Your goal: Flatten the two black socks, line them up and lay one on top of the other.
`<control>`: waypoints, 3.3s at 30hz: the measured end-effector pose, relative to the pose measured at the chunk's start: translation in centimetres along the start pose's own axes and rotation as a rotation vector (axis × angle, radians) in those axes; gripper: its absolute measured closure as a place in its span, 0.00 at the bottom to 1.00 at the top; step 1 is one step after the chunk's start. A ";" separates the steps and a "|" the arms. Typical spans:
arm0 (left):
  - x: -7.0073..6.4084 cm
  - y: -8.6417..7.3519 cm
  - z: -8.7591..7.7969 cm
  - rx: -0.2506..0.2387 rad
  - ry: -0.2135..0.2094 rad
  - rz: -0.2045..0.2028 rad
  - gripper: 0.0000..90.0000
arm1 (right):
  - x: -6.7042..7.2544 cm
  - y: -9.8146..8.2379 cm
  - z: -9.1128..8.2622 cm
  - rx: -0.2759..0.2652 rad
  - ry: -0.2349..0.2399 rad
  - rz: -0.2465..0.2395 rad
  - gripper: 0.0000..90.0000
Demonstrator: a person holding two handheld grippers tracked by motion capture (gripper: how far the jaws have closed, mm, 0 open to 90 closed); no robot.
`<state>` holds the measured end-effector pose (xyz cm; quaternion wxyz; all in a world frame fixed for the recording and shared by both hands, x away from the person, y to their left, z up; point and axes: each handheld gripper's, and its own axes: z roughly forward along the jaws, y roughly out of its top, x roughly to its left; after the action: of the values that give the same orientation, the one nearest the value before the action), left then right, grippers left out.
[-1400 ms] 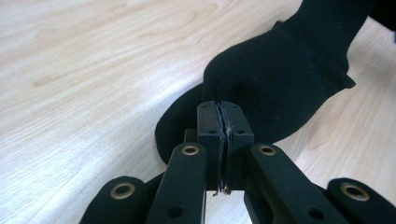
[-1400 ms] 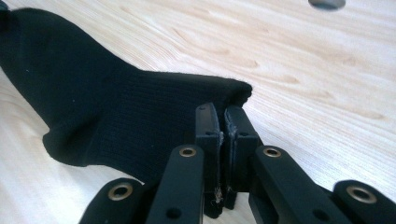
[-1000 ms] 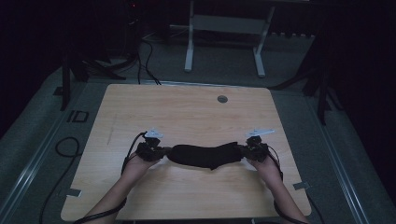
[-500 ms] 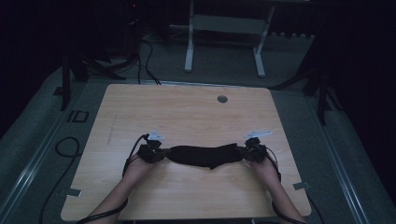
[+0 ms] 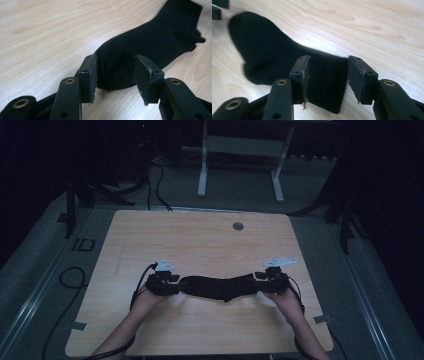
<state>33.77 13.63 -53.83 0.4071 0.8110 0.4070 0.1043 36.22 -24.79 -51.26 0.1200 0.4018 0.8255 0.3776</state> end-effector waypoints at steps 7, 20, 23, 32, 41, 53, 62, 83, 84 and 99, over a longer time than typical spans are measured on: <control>-1.1 -0.3 -0.2 -0.036 0.020 0.009 0.82 | 1.9 -0.9 1.0 0.017 0.014 -0.059 0.95; -1.3 -1.3 3.2 0.048 -0.004 0.039 1.00 | 1.8 -2.4 3.6 0.091 0.033 -0.063 1.00; -0.9 -1.3 3.0 0.047 0.006 0.027 1.00 | 1.5 -2.3 3.8 0.087 0.045 -0.053 0.99; 0.3 -1.5 2.6 0.046 0.015 -0.008 1.00 | 1.6 -1.2 5.0 0.082 0.046 -0.057 0.99; -0.2 -1.1 1.4 -0.027 -0.008 -0.003 0.55 | 1.9 -0.8 4.2 0.075 0.085 -0.063 0.75; -1.1 -2.7 -0.3 -0.091 -0.025 0.023 0.16 | 0.8 -2.3 0.8 -0.032 0.103 -0.096 0.15; -0.6 -5.1 -1.6 -0.080 0.037 0.014 0.09 | -1.1 -4.0 -1.0 -0.085 0.069 -0.083 0.15; -0.6 -9.5 -5.2 -0.054 0.091 0.013 0.04 | -2.8 -10.7 -5.6 -0.097 -0.097 0.060 0.16; -0.7 -9.5 -5.4 -0.058 0.092 0.012 0.04 | -2.8 -10.9 -5.8 -0.104 -0.110 0.060 0.16; 2.2 -11.7 -9.4 -0.147 0.177 -0.092 0.04 | -4.8 -12.1 -7.5 -0.223 -0.239 0.139 0.16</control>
<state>23.79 24.66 -56.79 0.4323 0.7471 0.4695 0.1861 28.65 -37.06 -55.31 0.2348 0.4843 0.7286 0.4236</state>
